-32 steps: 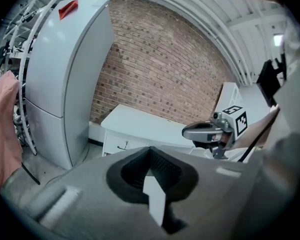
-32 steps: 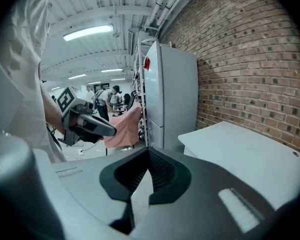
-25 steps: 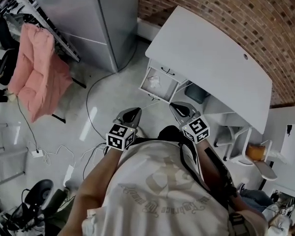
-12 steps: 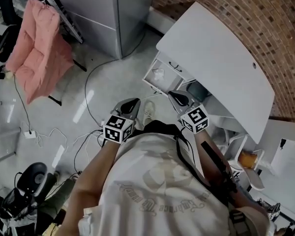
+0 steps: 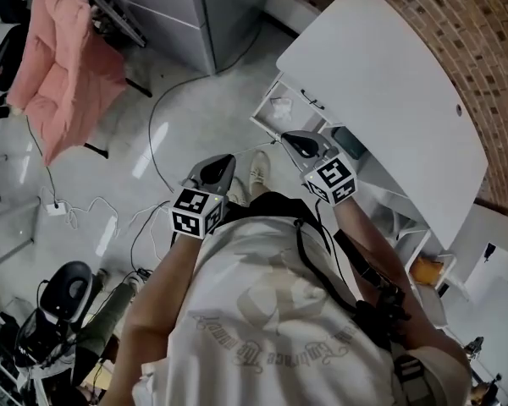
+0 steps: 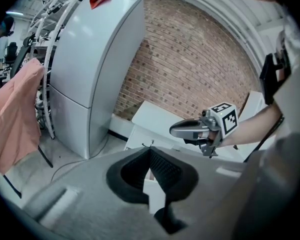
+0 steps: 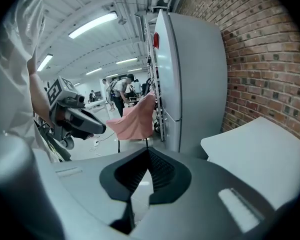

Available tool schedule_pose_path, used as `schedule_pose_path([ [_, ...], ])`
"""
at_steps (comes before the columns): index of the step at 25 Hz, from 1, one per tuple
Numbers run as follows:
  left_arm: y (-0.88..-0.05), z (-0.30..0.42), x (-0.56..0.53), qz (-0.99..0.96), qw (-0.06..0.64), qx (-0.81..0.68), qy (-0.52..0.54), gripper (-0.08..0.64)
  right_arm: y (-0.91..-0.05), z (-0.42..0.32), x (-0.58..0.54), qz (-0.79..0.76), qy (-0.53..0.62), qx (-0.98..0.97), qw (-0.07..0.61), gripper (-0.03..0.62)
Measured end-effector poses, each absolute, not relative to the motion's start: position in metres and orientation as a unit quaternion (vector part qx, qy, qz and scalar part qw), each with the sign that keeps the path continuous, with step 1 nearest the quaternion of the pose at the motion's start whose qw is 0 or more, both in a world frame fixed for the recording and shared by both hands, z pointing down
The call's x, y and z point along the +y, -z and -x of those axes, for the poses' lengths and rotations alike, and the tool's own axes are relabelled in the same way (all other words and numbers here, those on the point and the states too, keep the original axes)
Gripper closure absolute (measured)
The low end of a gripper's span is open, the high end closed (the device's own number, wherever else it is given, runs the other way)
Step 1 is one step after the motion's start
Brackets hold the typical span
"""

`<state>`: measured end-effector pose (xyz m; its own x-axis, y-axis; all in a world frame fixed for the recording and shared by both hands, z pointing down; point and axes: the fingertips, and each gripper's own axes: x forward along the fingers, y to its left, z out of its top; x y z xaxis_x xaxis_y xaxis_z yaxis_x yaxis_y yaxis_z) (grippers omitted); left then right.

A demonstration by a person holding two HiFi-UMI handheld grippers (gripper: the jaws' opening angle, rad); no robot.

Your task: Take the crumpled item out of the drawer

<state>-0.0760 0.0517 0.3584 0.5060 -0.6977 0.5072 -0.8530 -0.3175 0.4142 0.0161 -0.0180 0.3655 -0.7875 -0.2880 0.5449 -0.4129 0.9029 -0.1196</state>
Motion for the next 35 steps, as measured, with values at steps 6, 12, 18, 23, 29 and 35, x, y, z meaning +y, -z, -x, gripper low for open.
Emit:
schedule_pose_path([
  [6,-0.374,0.084,0.032,-0.787,0.347,-0.494,-0.127,0.558,-0.387,0.0,-0.046,-0.167,-0.126,-0.94,0.268,0.584],
  [12,-0.391,0.07,0.012,-0.777,0.367,-0.494,-0.136,0.558,-0.412,-0.011,-0.068,-0.162,-0.145,-0.936,0.278,0.584],
  [18,-0.411,0.068,-0.005,-0.772,0.379,-0.491,-0.14,0.558,-0.44,-0.007,-0.078,-0.159,-0.163,-0.93,0.287,0.584],
  [23,-0.43,0.066,-0.017,-0.765,0.391,-0.491,-0.142,0.558,-0.466,-0.005,-0.084,-0.151,-0.176,-0.925,0.302,0.584],
  [29,-0.455,0.052,-0.012,-0.752,0.41,-0.496,-0.144,0.558,-0.497,-0.028,-0.087,-0.165,-0.182,-0.915,0.321,0.584],
  [35,-0.484,0.061,-0.024,-0.745,0.427,-0.493,-0.137,0.558,-0.533,-0.024,-0.095,-0.177,-0.19,-0.9,0.349,0.584],
])
